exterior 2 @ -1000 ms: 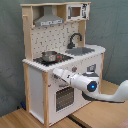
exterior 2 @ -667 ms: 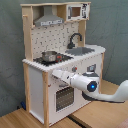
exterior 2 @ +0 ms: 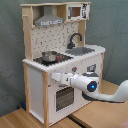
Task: Play with the kitchen
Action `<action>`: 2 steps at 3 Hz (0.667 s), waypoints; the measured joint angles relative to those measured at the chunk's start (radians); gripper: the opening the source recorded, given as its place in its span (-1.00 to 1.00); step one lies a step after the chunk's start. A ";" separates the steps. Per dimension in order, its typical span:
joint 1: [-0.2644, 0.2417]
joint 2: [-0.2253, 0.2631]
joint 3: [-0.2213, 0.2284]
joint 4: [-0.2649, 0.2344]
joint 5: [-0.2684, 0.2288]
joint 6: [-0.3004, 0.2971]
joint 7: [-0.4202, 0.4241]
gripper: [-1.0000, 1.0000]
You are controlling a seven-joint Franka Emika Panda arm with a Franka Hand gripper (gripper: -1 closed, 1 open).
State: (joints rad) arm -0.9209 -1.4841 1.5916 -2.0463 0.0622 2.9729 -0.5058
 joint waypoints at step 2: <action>0.000 0.000 0.000 0.001 0.000 0.000 -0.241 -1.00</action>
State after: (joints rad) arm -0.9206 -1.4842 1.5914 -2.0453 0.0622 2.9730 -0.7469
